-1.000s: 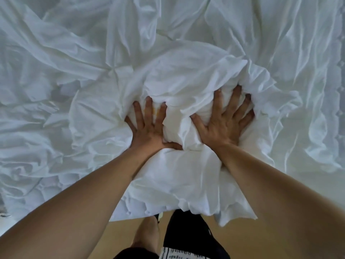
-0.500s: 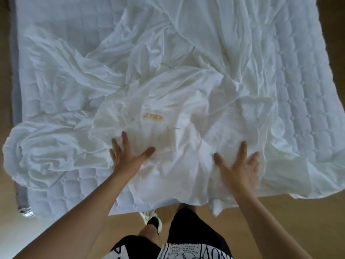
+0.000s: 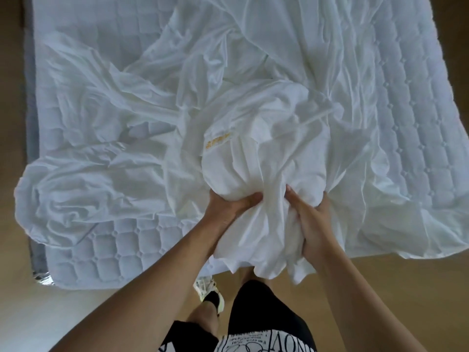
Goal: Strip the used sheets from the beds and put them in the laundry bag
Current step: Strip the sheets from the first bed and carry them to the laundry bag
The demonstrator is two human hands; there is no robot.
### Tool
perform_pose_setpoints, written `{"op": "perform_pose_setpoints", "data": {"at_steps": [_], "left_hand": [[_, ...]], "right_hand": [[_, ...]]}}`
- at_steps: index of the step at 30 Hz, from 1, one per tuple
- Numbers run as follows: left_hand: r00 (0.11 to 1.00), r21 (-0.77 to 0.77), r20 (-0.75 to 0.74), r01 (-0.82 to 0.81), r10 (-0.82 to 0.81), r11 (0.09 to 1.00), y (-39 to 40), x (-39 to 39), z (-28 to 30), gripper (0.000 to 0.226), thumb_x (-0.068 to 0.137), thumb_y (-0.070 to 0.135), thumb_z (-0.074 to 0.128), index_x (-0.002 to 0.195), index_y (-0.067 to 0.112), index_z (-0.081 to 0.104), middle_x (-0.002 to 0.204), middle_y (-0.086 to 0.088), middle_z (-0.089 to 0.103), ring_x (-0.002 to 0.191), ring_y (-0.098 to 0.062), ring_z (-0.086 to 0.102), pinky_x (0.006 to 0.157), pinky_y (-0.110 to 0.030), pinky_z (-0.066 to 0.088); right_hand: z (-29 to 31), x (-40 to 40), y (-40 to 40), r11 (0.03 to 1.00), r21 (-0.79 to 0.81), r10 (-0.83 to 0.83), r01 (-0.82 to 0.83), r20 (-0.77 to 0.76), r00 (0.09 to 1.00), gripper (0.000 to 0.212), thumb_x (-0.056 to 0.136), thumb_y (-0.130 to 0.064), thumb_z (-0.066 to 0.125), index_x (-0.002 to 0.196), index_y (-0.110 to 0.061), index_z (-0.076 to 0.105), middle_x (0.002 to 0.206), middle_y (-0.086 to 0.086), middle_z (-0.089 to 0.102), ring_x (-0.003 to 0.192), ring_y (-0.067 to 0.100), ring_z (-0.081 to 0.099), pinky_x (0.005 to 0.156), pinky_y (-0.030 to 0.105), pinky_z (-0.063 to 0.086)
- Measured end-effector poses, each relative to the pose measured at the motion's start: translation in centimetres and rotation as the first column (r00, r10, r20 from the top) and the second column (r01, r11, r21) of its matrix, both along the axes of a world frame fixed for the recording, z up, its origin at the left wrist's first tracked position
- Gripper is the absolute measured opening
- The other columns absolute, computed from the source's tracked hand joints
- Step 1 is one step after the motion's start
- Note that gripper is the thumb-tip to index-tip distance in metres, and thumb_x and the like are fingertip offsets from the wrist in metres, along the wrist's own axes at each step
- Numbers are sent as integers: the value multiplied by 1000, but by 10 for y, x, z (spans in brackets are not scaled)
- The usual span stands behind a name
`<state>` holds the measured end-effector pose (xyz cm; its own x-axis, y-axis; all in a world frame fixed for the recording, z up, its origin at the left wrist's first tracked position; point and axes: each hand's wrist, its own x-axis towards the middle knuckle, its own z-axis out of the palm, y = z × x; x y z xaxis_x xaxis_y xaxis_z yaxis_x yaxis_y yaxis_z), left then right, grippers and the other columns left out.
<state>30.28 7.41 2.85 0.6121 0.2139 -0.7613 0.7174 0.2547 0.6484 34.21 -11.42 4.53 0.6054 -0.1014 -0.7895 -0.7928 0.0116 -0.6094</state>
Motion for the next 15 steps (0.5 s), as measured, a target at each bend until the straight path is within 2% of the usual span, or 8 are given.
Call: {"op": "perform_pose_setpoints", "data": {"at_steps": [3,4,6,7,9,11,13,15], "left_hand": [[992,-167,126,44,-23,985,9,16,38,73,75,32,92,139,21,59,125,-2,73,115,-20,71,93,-37,58],[990,-176,135,57,-34,983,12,20,53,56,80,29,85,131,18,66,119,-1,76,111,-18,72,90,-31,57],[979,-163,180,124,-94,979,21,22,77,28,91,26,70,119,25,72,111,10,78,109,-8,71,89,-22,54],[969,-173,213,166,-128,971,24,23,86,26,92,29,66,118,29,70,109,17,77,107,-1,70,89,-18,53],[973,-223,218,132,-82,966,31,25,99,33,81,37,74,113,30,69,102,22,77,99,4,71,87,-18,55],[986,-334,161,7,50,942,34,26,104,24,73,32,81,96,24,81,96,7,79,90,-10,75,82,-30,58],[989,-468,75,-80,130,880,33,19,101,20,82,30,72,88,15,84,94,-10,78,83,-24,76,71,-33,60],[977,-446,-28,-202,212,872,29,6,86,30,90,31,63,89,10,84,92,-13,78,81,-26,77,63,-32,60]], "right_hand": [[37,13,11,976,218,12,3,-67,998,61,79,-43,87,130,-16,67,119,11,76,105,30,75,90,50,61],[53,17,15,963,270,26,-2,-86,996,52,83,-43,82,124,-12,72,116,13,77,103,31,76,88,49,62],[83,29,20,928,371,59,-24,-84,995,37,92,-42,70,108,-11,80,107,15,78,95,31,77,79,44,63],[95,37,20,906,422,75,-43,-60,995,34,96,-41,63,99,-13,83,102,15,78,90,30,77,74,41,63],[112,52,19,879,468,106,-95,3,994,37,97,-38,55,87,-19,85,93,11,78,85,28,77,70,37,61],[117,63,17,870,476,113,-127,57,992,37,93,-42,54,87,-23,85,91,8,79,84,25,77,72,36,63],[108,66,17,876,460,128,-147,72,989,33,87,-43,59,88,-23,86,89,7,79,78,22,76,68,33,63],[85,63,26,901,383,199,-201,46,979,26,83,-37,68,91,-20,85,84,9,78,69,21,76,57,29,61]]}}
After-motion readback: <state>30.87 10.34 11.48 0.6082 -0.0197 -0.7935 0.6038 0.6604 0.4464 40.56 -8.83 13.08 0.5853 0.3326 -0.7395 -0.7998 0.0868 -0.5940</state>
